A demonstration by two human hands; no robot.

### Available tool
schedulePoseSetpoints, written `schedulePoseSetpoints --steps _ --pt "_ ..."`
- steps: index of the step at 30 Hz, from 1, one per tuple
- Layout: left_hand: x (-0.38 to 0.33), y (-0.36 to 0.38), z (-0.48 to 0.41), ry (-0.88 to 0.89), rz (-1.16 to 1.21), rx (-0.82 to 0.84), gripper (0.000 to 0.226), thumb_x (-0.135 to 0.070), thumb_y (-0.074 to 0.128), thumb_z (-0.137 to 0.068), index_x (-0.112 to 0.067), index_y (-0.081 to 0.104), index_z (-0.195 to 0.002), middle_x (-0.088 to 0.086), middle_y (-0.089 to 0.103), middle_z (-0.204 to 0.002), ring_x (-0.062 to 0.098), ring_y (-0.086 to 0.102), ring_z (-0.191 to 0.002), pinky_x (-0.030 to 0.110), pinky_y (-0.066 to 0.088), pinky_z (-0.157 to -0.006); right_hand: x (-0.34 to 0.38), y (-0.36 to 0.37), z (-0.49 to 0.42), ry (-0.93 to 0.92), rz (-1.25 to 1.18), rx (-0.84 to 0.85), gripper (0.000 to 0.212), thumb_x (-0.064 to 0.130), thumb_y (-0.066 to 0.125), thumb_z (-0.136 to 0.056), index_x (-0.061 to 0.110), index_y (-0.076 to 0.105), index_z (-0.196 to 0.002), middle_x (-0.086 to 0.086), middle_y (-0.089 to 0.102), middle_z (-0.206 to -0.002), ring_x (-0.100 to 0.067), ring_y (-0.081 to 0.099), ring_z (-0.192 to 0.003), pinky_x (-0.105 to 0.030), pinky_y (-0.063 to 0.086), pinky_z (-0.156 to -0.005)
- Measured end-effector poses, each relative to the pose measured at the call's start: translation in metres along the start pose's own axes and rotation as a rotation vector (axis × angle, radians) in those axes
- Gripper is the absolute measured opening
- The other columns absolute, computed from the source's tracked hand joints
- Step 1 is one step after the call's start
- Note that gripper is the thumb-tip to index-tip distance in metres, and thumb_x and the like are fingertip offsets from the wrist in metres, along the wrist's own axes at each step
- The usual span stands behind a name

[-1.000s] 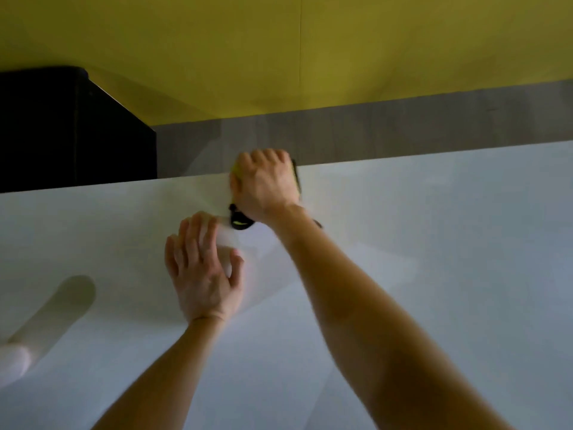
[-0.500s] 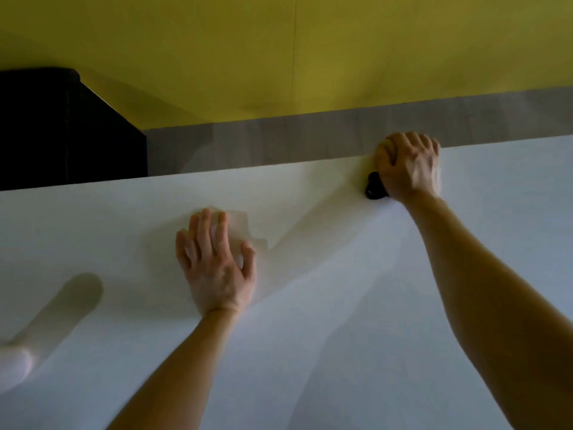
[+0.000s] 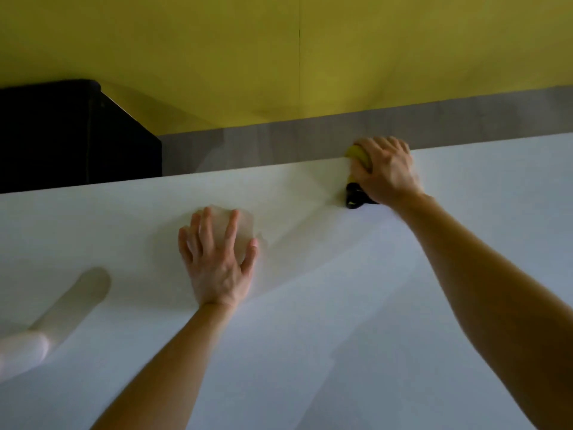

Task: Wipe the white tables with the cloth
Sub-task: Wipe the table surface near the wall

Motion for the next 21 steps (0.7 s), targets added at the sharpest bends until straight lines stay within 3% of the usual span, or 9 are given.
schedulePoseSetpoints --steps 3,5,8,10,12,16,21 --pt "0.0 0.001 -0.001 0.024 -0.065 0.033 0.067 -0.064 0.042 -0.109 -0.027 0.046 -0.164 0.025 0.034 -0.17 0.049 0.031 -0.158 0.066 0.023 -0.127 -0.065 -0.032 0.009 0.199 0.068 -0.017 0.04 0.045 0.049 -0.094 0.02 0.071 -0.116 -0.014 0.071 -0.118 -0.042 0.058 -0.113 -0.046 0.04 -0.109" --pt "-0.003 -0.002 0.0 0.02 -0.104 0.083 0.069 -0.063 0.038 -0.11 -0.023 0.043 -0.166 0.026 0.032 -0.171 0.049 0.031 -0.157 0.065 0.026 -0.126 -0.05 -0.023 0.006 0.297 0.127 -0.044 0.038 0.042 0.047 -0.094 0.014 0.071 -0.105 -0.018 0.07 -0.109 -0.043 0.059 -0.106 -0.049 0.042 -0.103" --pt "-0.023 -0.009 0.001 0.057 -0.112 0.108 0.071 -0.06 0.035 -0.11 -0.015 0.043 -0.164 0.023 0.034 -0.171 0.045 0.033 -0.157 0.064 0.027 -0.126 0.037 0.01 -0.006 0.11 0.108 -0.004 0.036 0.041 0.045 -0.096 0.014 0.069 -0.095 -0.015 0.07 -0.096 -0.04 0.063 -0.094 -0.048 0.042 -0.091" --pt "-0.052 -0.013 0.003 0.078 -0.088 0.104 0.071 -0.058 0.037 -0.109 -0.013 0.043 -0.164 0.021 0.036 -0.171 0.043 0.034 -0.158 0.063 0.028 -0.127 0.092 0.03 -0.008 -0.041 0.047 0.051 0.034 0.041 0.047 -0.099 0.014 0.069 -0.097 -0.011 0.071 -0.096 -0.038 0.064 -0.094 -0.048 0.043 -0.091" --pt "-0.088 -0.015 0.005 0.073 -0.056 0.092 0.072 -0.057 0.039 -0.108 -0.011 0.041 -0.164 0.018 0.037 -0.172 0.04 0.035 -0.158 0.061 0.028 -0.127 0.102 0.03 -0.009 -0.123 -0.072 0.072 0.031 0.039 0.053 -0.098 0.014 0.07 -0.102 -0.008 0.071 -0.098 -0.037 0.064 -0.096 -0.047 0.044 -0.094" --pt "-0.172 -0.007 -0.001 0.148 0.027 0.084 0.071 -0.056 0.043 -0.109 -0.009 0.044 -0.162 0.018 0.042 -0.168 0.04 0.039 -0.156 0.06 0.03 -0.126 -0.022 -0.004 -0.005 -0.158 -0.126 0.027 0.032 0.043 0.053 -0.099 0.02 0.071 -0.113 -0.003 0.072 -0.105 -0.034 0.065 -0.103 -0.044 0.045 -0.1" --pt "-0.253 0.006 -0.019 0.17 0.054 0.087 0.072 -0.061 0.039 -0.11 -0.016 0.041 -0.166 0.015 0.037 -0.172 0.036 0.032 -0.161 0.064 0.026 -0.126 -0.224 -0.084 0.021 0.085 -0.014 -0.074 0.033 0.045 0.052 -0.101 0.023 0.071 -0.116 -0.008 0.072 -0.115 -0.039 0.06 -0.108 -0.045 0.041 -0.106"
Point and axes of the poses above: each hand's wrist, its own z-axis away from the middle knuckle, its own y-axis out of the palm, x = y × z, the point moved 3 cm from there along -z, towards the middle knuckle
